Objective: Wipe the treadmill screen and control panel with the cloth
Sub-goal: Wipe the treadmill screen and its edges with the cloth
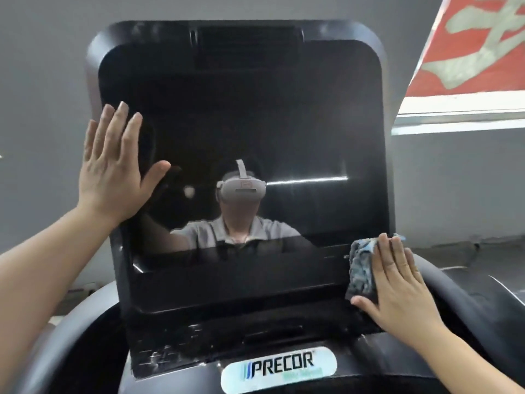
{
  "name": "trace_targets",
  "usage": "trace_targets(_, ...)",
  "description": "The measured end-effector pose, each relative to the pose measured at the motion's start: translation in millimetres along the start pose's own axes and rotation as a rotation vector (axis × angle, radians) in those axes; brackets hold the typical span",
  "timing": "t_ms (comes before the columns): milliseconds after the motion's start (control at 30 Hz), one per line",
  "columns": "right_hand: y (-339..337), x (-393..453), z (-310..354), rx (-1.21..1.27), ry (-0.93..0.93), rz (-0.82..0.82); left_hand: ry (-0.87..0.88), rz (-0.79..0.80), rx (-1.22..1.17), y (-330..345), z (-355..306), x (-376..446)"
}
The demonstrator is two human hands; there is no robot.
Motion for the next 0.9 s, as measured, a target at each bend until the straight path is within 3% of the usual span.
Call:
trace_targets(100,-21,9,54,0.075,0.096,-0.133,-0.008,0.008,0.001,0,-1,1)
trace_targets(267,-67,31,210,0.243,-0.223,-0.218,-0.022,0.026,0.028,1,-2,2)
trace_targets(467,-92,35,334,0.207,-0.488,-0.145,-0.034,0.056,0.099,3,-3,2)
trace_targets(567,-94,34,332,0.218,-0.491,-0.191,-0.026,0.070,0.143,3,-2,3)
trace_targets(767,-59,-4,254,0.167,-0.405,-0.389,0.000,0.068,0.160,5,2,2)
trace_targets(900,-56,-7,263,0.137,-0.402,-0.403,0.018,0.052,0.146,7,4,1)
Point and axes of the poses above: each hand's wrist, its own x-axis towards the middle knuckle, its own y-axis out of the palm, z = x × y, the point moved 7 cm from there along x, towards the middle knuckle, and after that the axes turned 6 degrees about -x, right-handed, at the moved point
